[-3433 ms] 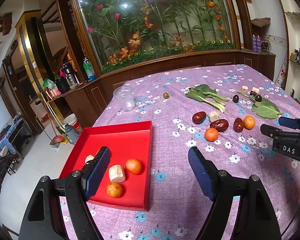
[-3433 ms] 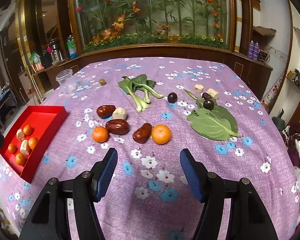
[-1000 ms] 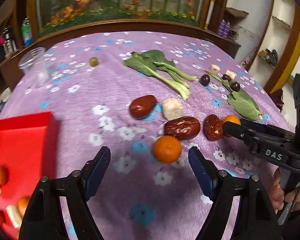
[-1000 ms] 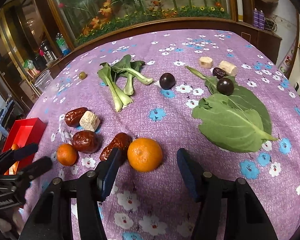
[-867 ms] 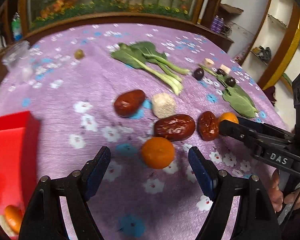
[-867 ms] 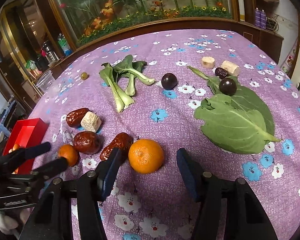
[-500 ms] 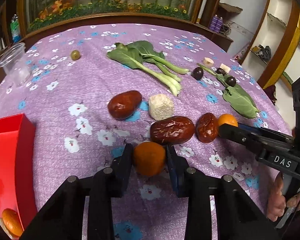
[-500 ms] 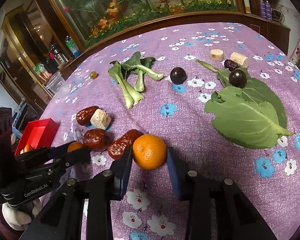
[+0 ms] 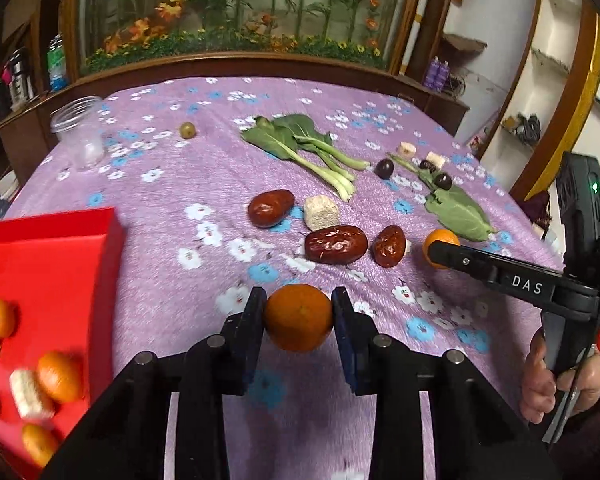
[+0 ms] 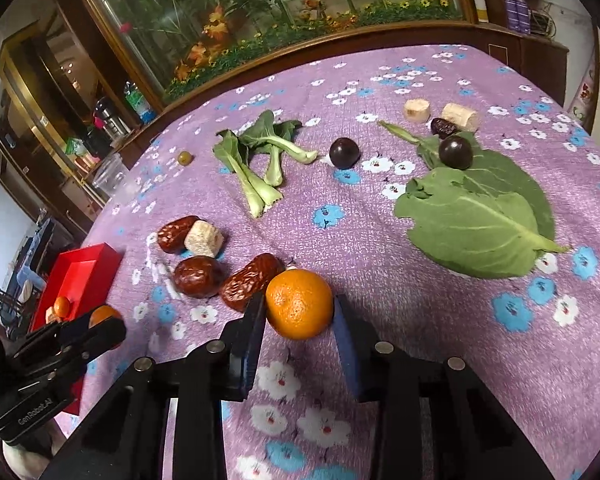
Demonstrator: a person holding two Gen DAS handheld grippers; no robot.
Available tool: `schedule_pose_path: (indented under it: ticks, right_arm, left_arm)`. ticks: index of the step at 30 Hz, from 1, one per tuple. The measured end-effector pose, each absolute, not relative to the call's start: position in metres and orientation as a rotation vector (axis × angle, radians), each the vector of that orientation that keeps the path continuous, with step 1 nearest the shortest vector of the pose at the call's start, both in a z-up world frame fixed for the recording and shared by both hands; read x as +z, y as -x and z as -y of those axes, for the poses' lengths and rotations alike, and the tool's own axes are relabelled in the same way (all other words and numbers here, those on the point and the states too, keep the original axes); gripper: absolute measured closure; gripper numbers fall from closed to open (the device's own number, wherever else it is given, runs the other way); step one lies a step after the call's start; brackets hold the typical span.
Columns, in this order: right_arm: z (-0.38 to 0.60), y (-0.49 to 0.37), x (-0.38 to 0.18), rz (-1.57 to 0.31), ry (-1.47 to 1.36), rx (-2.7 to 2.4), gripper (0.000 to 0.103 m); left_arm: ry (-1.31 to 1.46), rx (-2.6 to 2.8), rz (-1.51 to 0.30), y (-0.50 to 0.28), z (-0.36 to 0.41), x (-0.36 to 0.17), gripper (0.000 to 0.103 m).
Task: Organize fruits
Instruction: 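Carry the orange with the left tool into the red tray and release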
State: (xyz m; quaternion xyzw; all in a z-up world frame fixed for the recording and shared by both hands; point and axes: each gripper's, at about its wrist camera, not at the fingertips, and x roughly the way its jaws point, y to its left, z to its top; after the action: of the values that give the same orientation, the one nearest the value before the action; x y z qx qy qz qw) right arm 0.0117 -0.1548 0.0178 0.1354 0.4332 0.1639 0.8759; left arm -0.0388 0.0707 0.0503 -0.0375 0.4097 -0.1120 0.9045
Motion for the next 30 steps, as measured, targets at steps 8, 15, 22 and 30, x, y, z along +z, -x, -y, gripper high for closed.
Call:
schedule_pose_path:
  ticks: [8,15,22,30]
  right_arm:
    - [0.138,0.02,0.055,-0.856,-0.253,0.386,0.066]
    - [0.076,0.049,0.077,-0.842,-0.18,0.5,0.066]
    - [-0.011,0.069,0.075,-0.882,-0.098,0.64,0.066]
    - [-0.087,0.083,0.064,-0.928,-0.027,0.743,0.065]
  left_arm:
    - [0.266,-0.117,-0.782,0.089,-0.147,0.072,0.071]
    - [0.367,0.077,-0.728,0.13,-0.231,0.077,0.071]
    - [0.411,0.19,-0.722,0.153,-0.279,0.063,0.071]
    - [0.466,0.23,-0.723,0.157,-0.309,0.051,0.071]
